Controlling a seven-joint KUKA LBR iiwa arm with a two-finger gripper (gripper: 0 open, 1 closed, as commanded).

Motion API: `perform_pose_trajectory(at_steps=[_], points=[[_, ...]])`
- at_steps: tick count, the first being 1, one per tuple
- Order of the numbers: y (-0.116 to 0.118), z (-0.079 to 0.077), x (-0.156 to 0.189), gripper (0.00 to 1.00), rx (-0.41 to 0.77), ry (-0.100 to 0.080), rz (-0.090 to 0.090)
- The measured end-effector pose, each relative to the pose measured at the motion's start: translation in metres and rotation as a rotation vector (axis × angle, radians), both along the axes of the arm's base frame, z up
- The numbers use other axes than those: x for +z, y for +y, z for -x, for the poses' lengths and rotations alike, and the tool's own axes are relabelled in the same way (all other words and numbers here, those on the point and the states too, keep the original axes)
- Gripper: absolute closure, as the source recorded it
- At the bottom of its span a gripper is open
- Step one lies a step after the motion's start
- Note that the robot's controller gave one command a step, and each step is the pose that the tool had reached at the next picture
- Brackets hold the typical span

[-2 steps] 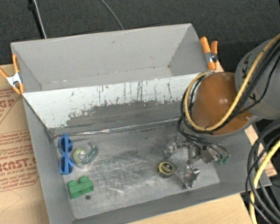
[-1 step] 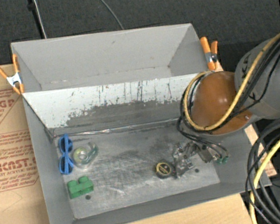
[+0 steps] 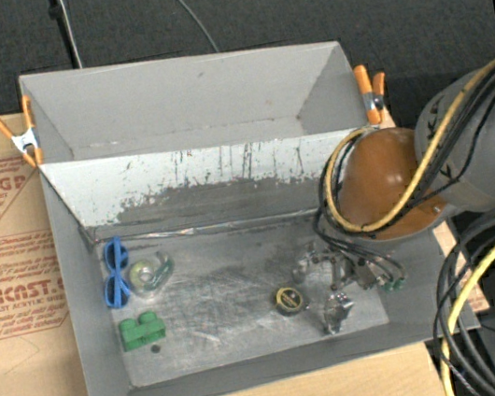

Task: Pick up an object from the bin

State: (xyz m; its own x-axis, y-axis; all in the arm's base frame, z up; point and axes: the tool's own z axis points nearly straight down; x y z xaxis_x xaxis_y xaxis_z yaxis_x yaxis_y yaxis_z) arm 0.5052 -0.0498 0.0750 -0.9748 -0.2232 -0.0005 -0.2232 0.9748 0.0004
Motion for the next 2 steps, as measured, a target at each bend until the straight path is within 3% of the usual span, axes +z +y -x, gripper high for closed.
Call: perform_pose_trajectory(at_steps=[1,2], points=[[0.0428,-0.009,0.0043,0.0,0.135,-0.001,-0.002],[0.0419,-0.0085,0.0047,1.0,0.134,0.002,-0.001]])
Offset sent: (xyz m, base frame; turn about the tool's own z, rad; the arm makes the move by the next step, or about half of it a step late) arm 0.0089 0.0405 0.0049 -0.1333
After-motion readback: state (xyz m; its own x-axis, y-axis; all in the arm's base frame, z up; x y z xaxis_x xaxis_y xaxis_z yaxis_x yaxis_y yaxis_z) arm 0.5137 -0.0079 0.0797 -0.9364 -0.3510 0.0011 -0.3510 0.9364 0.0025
